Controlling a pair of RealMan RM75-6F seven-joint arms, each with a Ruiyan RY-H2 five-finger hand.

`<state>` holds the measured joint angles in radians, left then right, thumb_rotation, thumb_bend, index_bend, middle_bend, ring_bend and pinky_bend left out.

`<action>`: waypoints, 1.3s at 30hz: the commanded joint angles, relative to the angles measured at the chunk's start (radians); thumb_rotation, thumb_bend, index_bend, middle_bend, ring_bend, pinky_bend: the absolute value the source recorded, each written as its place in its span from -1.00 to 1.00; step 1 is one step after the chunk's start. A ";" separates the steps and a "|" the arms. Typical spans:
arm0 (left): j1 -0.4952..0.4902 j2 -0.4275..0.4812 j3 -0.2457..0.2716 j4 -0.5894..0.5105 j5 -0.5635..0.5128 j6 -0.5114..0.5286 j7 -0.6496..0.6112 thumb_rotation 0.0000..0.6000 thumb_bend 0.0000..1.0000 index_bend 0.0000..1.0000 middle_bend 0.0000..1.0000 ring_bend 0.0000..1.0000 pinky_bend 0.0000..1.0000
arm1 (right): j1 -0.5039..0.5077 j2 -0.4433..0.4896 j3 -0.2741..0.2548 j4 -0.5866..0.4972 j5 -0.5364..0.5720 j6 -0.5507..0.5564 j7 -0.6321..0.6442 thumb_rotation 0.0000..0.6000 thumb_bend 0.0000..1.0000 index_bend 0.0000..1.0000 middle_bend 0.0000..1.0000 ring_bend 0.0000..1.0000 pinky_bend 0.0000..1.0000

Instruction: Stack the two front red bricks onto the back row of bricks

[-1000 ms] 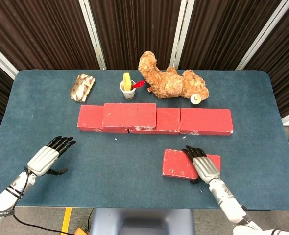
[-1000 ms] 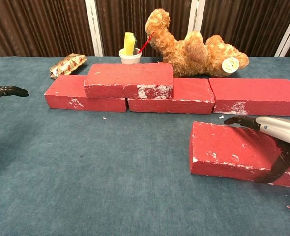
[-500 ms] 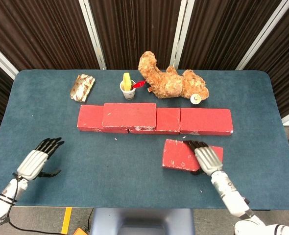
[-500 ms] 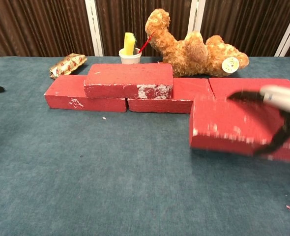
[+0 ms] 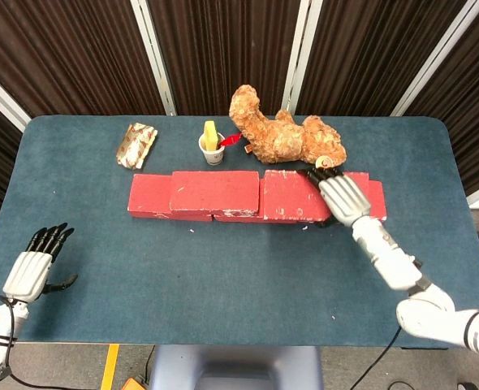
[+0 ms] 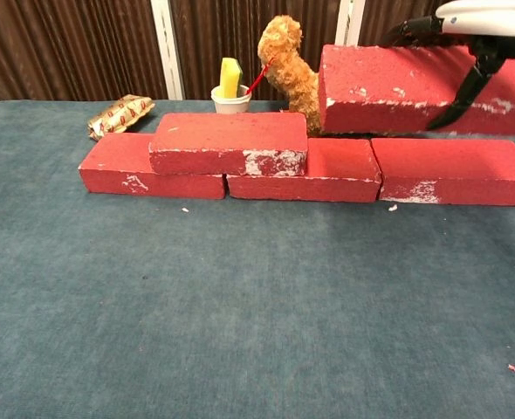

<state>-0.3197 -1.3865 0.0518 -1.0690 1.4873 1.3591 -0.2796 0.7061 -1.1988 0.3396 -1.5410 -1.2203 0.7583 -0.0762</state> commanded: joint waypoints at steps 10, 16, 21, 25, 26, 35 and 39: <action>-0.015 -0.049 -0.036 0.062 -0.014 -0.066 -0.002 1.00 -0.53 -1.00 -1.00 -1.00 -0.98 | 0.179 -0.177 -0.062 0.481 -0.150 -0.191 0.367 1.00 -0.63 0.24 0.14 -0.04 0.06; -0.015 -0.050 -0.046 0.081 -0.009 -0.072 -0.021 1.00 -0.53 -1.00 -1.00 -1.00 -0.98 | 0.185 -0.184 -0.117 0.519 -0.217 -0.181 0.490 1.00 -0.63 0.21 0.14 -0.05 -0.05; -0.016 -0.052 -0.045 0.091 0.000 -0.082 -0.035 1.00 -0.53 -1.00 -1.00 -1.00 -0.98 | 0.192 -0.207 -0.152 0.556 -0.238 -0.182 0.546 1.00 -0.63 0.21 0.14 -0.05 -0.05; -0.014 -0.052 -0.047 0.091 0.007 -0.078 -0.037 1.00 -0.53 -1.00 -1.00 -1.00 -0.98 | 0.202 -0.230 -0.171 0.587 -0.248 -0.182 0.582 1.00 -0.63 0.21 0.14 -0.05 -0.05; -0.014 -0.052 -0.047 0.091 0.008 -0.079 -0.037 1.00 -0.53 -1.00 -1.00 -1.00 -0.98 | 0.205 -0.233 -0.174 0.592 -0.251 -0.181 0.589 1.00 -0.63 0.21 0.14 -0.05 -0.05; -0.013 -0.051 -0.050 0.094 0.012 -0.090 -0.045 1.00 -0.53 -1.00 -1.00 -1.00 -0.98 | 0.223 -0.252 -0.193 0.615 -0.252 -0.175 0.627 1.00 -0.63 0.18 0.14 -0.07 -0.06; -0.011 -0.050 -0.054 0.095 0.013 -0.086 -0.043 1.00 -0.53 -1.00 -1.00 -1.00 -0.98 | 0.230 -0.266 -0.197 0.627 -0.243 -0.176 0.624 1.00 -0.63 0.15 0.14 -0.10 -0.06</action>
<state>-0.3308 -1.4370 -0.0018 -0.9742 1.4998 1.2730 -0.3226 0.9344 -1.4625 0.1435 -0.9161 -1.4651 0.5833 0.5486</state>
